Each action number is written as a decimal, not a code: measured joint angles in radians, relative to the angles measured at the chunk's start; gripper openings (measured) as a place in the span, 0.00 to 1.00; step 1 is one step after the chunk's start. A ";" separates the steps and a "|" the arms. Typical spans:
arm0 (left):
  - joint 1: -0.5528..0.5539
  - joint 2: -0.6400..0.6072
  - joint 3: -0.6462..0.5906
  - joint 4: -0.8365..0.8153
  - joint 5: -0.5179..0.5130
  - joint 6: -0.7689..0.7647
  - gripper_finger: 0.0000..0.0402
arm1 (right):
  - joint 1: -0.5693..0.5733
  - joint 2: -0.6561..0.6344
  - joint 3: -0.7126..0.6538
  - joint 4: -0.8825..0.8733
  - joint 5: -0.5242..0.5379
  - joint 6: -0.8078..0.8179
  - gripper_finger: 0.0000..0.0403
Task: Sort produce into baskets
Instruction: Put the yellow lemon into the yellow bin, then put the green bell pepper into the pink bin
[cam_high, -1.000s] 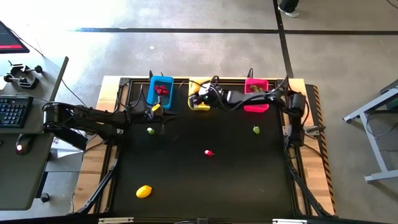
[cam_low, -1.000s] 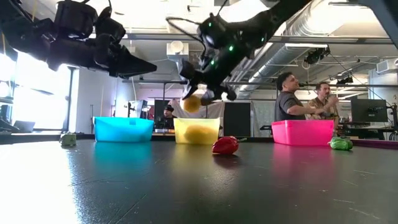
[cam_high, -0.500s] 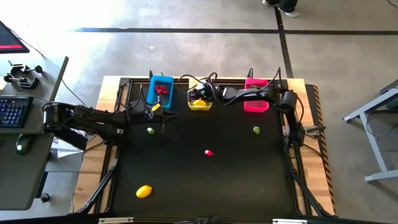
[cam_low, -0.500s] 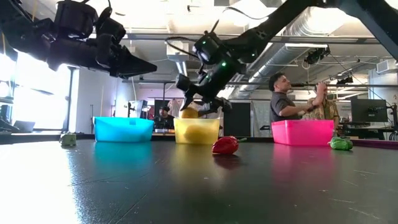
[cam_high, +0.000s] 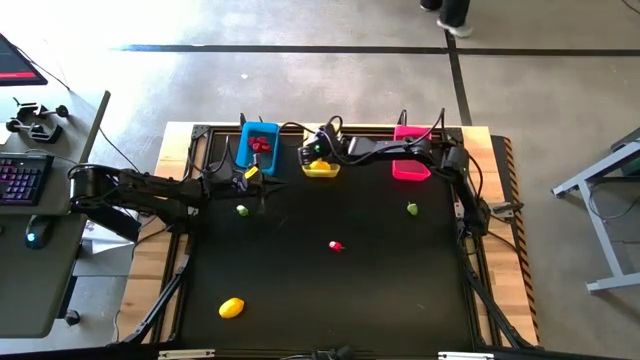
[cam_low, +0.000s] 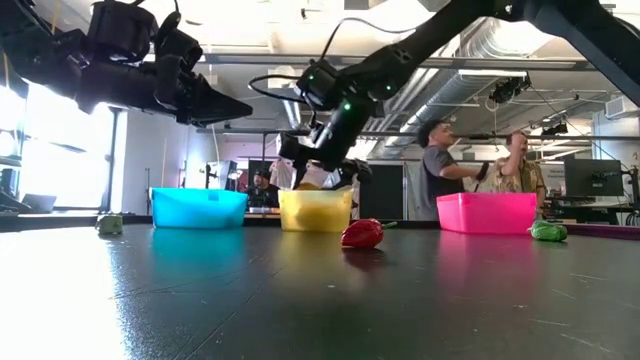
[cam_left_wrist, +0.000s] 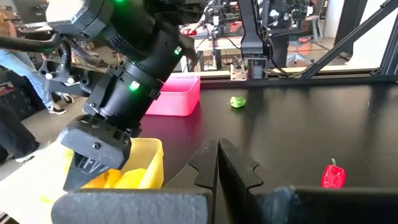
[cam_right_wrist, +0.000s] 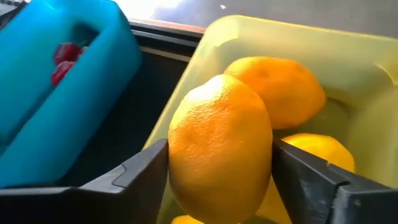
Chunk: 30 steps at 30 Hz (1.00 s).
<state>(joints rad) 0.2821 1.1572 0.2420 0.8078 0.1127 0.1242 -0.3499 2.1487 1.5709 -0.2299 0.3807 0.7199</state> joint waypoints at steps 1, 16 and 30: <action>0.000 0.000 0.000 0.000 0.000 0.000 0.00 | 0.002 0.000 0.007 -0.009 0.002 -0.009 0.65; -0.001 0.000 0.001 -0.025 0.000 0.000 0.00 | 0.023 -0.001 0.127 -0.188 0.049 -0.174 0.59; -0.002 0.000 0.001 -0.051 0.017 0.011 0.00 | 0.098 -0.079 0.065 -0.249 0.071 -0.493 0.02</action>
<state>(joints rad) 0.2806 1.1575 0.2428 0.7571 0.1300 0.1352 -0.2517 2.0698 1.6357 -0.4786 0.4514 0.2273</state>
